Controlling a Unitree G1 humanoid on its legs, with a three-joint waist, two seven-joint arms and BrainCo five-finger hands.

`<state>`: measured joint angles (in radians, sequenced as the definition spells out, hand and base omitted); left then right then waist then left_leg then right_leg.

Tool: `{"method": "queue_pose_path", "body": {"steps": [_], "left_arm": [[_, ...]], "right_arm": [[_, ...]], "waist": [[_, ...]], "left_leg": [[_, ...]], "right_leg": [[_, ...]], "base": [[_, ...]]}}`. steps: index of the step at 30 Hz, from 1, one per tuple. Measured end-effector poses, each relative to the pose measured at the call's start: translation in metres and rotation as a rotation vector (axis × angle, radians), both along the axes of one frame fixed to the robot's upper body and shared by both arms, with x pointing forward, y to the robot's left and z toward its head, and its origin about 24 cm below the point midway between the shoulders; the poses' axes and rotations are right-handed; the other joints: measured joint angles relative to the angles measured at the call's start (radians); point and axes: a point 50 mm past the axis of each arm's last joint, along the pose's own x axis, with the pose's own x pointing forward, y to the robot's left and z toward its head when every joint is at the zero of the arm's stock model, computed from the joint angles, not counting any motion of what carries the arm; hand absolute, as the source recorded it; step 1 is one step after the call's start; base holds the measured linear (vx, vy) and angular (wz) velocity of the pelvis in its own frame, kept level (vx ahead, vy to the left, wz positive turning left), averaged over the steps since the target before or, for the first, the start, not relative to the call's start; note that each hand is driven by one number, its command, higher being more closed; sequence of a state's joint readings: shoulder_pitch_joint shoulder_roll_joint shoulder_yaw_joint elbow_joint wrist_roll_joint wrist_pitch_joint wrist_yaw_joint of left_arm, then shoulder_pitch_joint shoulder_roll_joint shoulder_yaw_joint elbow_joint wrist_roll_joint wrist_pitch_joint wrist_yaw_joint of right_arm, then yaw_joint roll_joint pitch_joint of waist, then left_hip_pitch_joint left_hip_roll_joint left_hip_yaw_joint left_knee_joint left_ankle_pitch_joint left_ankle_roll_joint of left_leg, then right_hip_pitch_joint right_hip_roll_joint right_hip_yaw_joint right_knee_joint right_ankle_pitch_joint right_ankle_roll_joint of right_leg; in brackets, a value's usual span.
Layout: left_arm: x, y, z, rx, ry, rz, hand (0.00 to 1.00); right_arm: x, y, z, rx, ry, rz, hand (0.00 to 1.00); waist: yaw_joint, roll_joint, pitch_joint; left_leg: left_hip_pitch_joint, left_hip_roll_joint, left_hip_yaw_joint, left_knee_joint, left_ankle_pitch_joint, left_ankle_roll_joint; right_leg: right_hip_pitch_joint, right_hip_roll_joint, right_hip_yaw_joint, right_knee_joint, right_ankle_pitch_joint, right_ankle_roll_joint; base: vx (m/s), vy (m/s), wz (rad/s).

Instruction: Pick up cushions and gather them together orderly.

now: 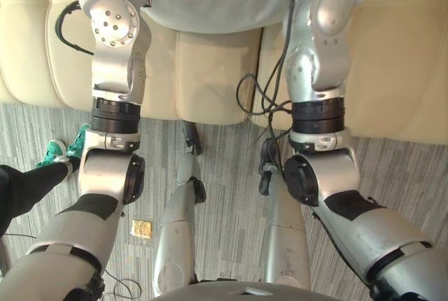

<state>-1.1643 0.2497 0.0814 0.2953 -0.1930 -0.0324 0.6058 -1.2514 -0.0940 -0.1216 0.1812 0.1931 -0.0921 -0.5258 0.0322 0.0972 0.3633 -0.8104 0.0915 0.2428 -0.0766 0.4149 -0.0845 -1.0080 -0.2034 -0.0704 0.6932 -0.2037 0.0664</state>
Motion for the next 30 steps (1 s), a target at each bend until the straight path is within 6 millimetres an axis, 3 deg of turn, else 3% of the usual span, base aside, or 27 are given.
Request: {"method": "queue_pose_path", "body": {"steps": [1, 2, 6, 9, 12, 16, 22, 26, 27, 28, 29, 30], "left_arm": [[0.0, 0.002, 0.0, -0.005, -0.005, 0.004, 0.0], [-0.001, 0.006, 0.001, -0.017, -0.014, 0.012, 0.0], [0.0, 0.008, 0.001, -0.014, -0.008, 0.012, 0.0], [0.007, 0.028, 0.009, 0.053, 0.028, 0.075, 0.0], [0.009, 0.045, 0.021, 0.117, 0.046, 0.125, 0.0], [0.013, 0.07, 0.025, 0.18, 0.105, 0.18, 0.0], [0.016, 0.1, 0.012, 0.174, 0.19, 0.209, 0.0], [0.014, 0.13, -0.035, 0.063, 0.272, 0.196, 0.0], [0.007, 0.138, -0.055, 0.047, 0.284, 0.192, 0.0], [0.002, 0.142, -0.063, 0.042, 0.284, 0.194, 0.0], [-0.007, 0.149, -0.075, 0.033, 0.278, 0.196, 0.0], [-0.019, 0.16, -0.097, 0.008, 0.295, 0.215, 0.0]], "right_arm": [[-0.001, -0.001, 0.002, -0.001, -0.01, -0.004, 0.0], [-0.004, -0.003, 0.006, -0.005, -0.032, -0.016, 0.0], [-0.006, -0.011, 0.009, -0.012, -0.052, -0.046, 0.0], [-0.007, -0.019, 0.019, -0.03, -0.071, -0.083, 0.0], [0.0, -0.026, 0.031, -0.057, -0.048, -0.098, 0.0], [0.01, -0.053, 0.041, -0.039, 0.002, -0.115, 0.0], [0.02, -0.1, 0.036, 0.045, 0.095, -0.136, 0.0], [0.016, -0.118, 0.029, 0.192, 0.048, 0.02, 0.0], [0.01, -0.129, 0.019, 0.234, 0.011, 0.057, 0.0], [0.006, -0.134, 0.013, 0.229, -0.002, 0.058, 0.0], [-0.004, -0.145, 0.001, 0.21, -0.026, 0.041, 0.0], [-0.014, -0.164, -0.022, 0.209, -0.021, -0.013, 0.0]], "waist": [[0.003, 0.0, 0.0], [0.002, -0.002, 0.001], [-0.009, -0.001, 0.006], [-0.015, -0.001, 0.006], [-0.02, -0.001, 0.006], [-0.026, -0.001, 0.006], [-0.038, -0.001, 0.006], [-0.052, -0.001, 0.006], [-0.05, -0.002, 0.006], [-0.05, -0.003, 0.007], [-0.052, -0.005, 0.008], [-0.05, -0.018, 0.016]], "left_leg": [[-0.006, -0.003, -0.001, 0.0, -0.001, -0.001], [-0.016, 0.001, 0.001, 0.0, -0.039, -0.04], [-0.028, 0.001, 0.032, 0.001, -0.075, -0.043], [-0.027, 0.0, 0.03, 0.0, -0.033, 0.007], [-0.026, 0.002, 0.029, 0.001, -0.022, 0.019], [-0.016, 0.004, 0.022, 0.001, 0.011, -0.013], [0.02, 0.001, 0.0, 0.001, 0.011, -0.014], [0.067, -0.008, -0.005, 0.001, 0.009, -0.017], [0.096, -0.008, -0.011, -0.001, -0.07, -0.072], [0.102, -0.008, -0.009, -0.001, -0.101, -0.059], [0.113, -0.012, 0.006, -0.001, -0.158, -0.077], [0.14, -0.017, 0.025, 0.018, -0.151, -0.065]], "right_leg": [[-0.008, -0.004, 0.0, 0.008, -0.004, -0.002], [-0.027, -0.005, -0.004, 0.015, -0.007, -0.003], [-0.038, -0.016, -0.004, 0.022, -0.006, -0.001], [-0.036, -0.017, -0.006, 0.024, -0.007, 0.001], [-0.031, -0.018, -0.015, 0.023, -0.007, 0.001], [0.001, -0.018, -0.031, 0.006, -0.007, 0.001], [0.055, -0.022, -0.046, -0.012, -0.005, 0.0], [0.107, -0.03, -0.048, -0.022, -0.005, 0.0], [0.129, -0.033, -0.048, -0.027, -0.008, 0.004], [0.137, -0.034, -0.046, -0.029, -0.008, 0.005], [0.159, -0.044, -0.049, -0.053, 0.002, 0.01], [0.195, -0.054, -0.048, -0.08, 0.011, 0.015]], "base": [[0.02, -0.124, 0.18], [0.01, -0.084, 0.03], [0.02, -0.076, 0.06], [0.02, -0.075, 0.0], [0.0, -0.075, 0.05], [-0.02, -0.073, 0.07], [-0.03, -0.063, 0.02], [-0.02, -0.067, 0.0], [-0.01, -0.068, 0.01], [0.0, -0.07, 0.12], [0.03, -0.047, 0.12], [0.05, -0.054, 0.0]]}}
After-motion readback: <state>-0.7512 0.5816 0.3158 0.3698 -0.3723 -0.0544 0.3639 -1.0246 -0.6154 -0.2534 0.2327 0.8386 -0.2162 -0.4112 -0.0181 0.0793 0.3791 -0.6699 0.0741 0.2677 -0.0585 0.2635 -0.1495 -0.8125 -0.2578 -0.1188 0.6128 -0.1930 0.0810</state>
